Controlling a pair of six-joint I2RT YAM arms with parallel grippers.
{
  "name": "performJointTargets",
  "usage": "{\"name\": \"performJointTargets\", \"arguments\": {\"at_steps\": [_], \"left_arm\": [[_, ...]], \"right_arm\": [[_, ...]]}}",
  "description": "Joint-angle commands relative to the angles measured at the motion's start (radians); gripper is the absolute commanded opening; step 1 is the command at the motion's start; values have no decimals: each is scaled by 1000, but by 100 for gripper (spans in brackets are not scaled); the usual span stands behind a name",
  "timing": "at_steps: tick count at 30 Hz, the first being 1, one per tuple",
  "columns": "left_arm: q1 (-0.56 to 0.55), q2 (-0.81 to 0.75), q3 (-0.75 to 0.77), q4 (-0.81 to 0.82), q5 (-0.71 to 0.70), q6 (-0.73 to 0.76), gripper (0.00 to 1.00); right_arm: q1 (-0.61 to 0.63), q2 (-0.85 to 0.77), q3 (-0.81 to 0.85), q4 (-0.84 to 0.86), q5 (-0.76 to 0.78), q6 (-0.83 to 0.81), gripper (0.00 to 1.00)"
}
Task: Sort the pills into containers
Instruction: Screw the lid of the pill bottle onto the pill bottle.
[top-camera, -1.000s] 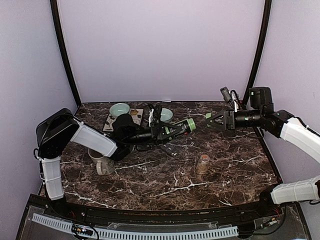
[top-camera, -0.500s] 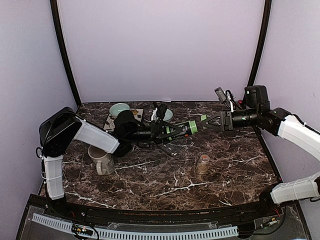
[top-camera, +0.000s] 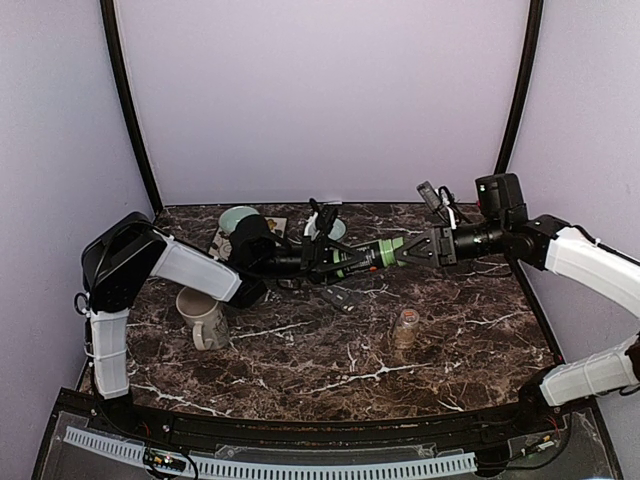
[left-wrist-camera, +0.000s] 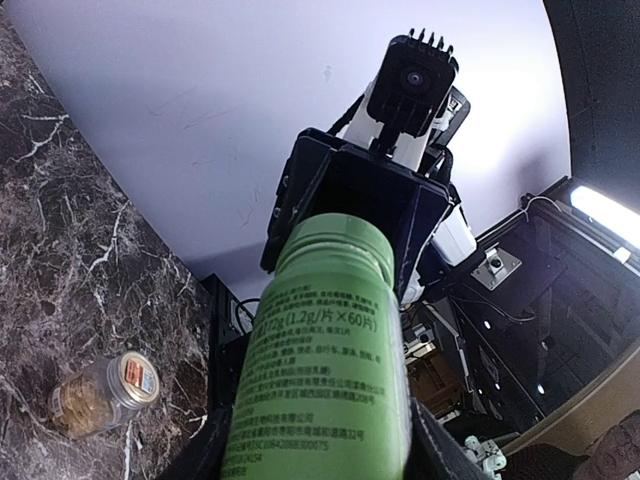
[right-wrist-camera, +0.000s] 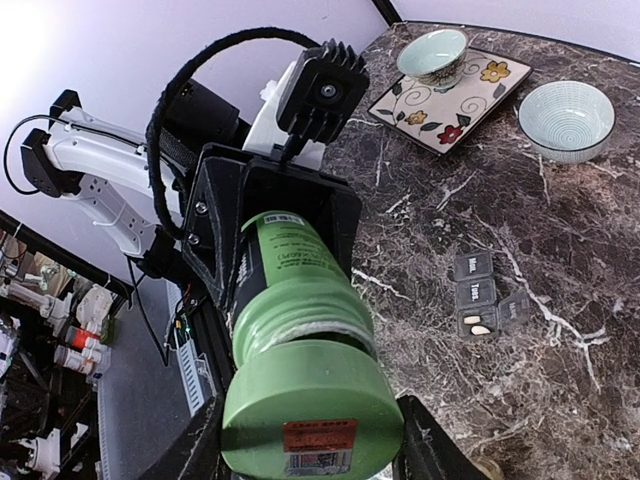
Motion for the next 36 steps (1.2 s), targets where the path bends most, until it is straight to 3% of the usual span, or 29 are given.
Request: {"name": "performJointTargets", "arguments": {"at_steps": [1,36], "left_arm": [[10,-1,38,51,49,-18,0],[27,38,96,147,131,-137,0]], "right_arm": [[13,20,43,57,-21,8,20],[47,92,33,161,-31,65,20]]}}
